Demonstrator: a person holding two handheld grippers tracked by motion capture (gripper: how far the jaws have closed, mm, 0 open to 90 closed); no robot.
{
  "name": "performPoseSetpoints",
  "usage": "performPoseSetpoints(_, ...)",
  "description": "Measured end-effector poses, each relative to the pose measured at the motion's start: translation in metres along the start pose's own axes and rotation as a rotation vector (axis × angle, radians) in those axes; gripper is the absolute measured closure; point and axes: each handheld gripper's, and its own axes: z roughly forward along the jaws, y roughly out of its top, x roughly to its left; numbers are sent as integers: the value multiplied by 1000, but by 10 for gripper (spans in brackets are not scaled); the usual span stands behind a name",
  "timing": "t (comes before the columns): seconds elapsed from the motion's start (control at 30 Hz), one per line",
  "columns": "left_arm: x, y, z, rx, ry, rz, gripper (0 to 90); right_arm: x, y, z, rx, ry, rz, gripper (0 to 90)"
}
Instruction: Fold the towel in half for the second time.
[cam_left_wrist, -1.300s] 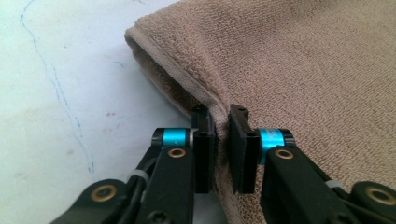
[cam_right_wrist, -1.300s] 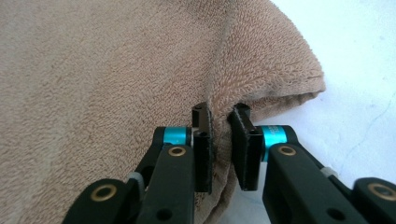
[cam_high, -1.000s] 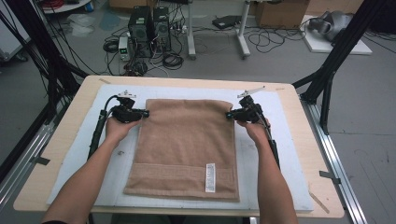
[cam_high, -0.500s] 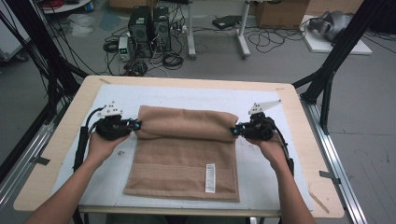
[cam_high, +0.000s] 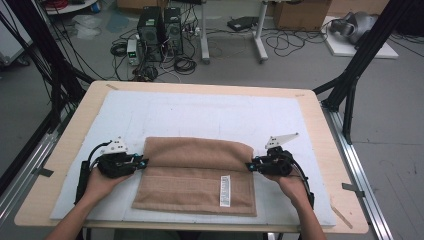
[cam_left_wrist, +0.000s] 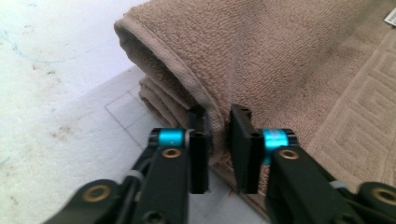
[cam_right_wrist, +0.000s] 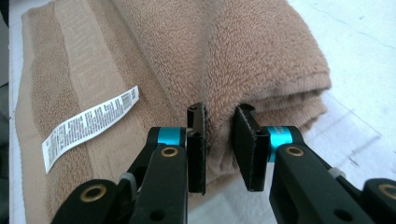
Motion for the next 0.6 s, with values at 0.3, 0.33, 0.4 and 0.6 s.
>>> performPoseSetpoints(0.3,3,5,-12,-1,33,-3,522,-2,1,-21,-47,-57,15,607)
performPoseSetpoints(0.33,3,7,-12,-4,35,-6,515,-2,3,-23,-48,-66,8,587)
performPoseSetpoints(0.4,4,12,-14,-4,39,2,494,-2,8,-26,-54,-75,11,561)
performPoseSetpoints(0.6,12,30,-15,-38,51,-9,478,-5,28,-28,-59,-114,-21,477)
